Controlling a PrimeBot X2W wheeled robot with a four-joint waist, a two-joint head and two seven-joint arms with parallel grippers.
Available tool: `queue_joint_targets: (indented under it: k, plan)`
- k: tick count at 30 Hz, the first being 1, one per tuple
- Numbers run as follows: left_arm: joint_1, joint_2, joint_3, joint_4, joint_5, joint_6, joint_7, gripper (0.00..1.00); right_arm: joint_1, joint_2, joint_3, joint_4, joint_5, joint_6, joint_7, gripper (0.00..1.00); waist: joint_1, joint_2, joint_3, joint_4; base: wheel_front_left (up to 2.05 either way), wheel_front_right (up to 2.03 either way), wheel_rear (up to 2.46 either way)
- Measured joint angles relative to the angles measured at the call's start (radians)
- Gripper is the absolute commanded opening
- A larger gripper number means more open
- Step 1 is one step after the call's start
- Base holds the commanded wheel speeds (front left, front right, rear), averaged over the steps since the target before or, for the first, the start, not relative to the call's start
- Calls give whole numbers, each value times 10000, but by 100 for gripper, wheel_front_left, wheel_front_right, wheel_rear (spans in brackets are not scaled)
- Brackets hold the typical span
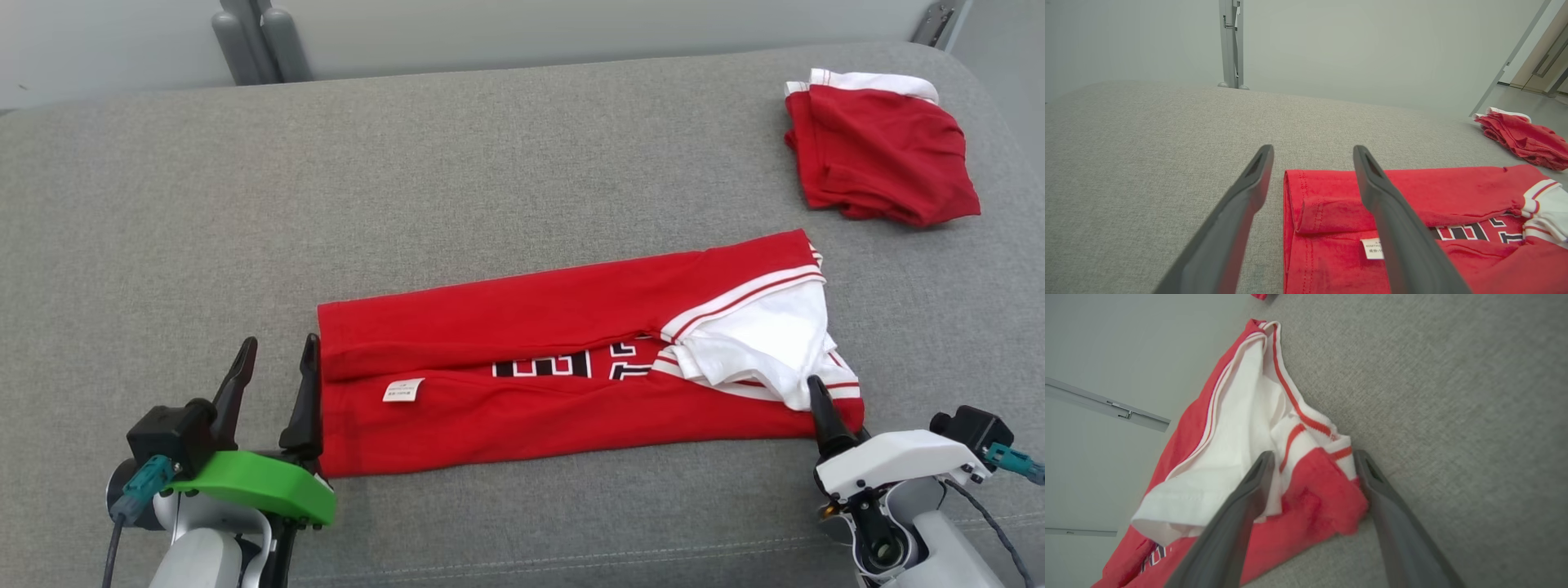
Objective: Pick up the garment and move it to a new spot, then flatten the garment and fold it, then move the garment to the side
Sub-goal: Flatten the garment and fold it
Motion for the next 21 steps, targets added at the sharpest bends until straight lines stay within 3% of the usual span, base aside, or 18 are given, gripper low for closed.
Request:
queue_joint_targets:
  k: [21]
  plan:
    - [15, -79, -15, 222, 238, -174, 0, 100, -10, 148, 564, -221, 186, 88, 238, 100, 0, 0, -186, -135, 0, 0, 0]
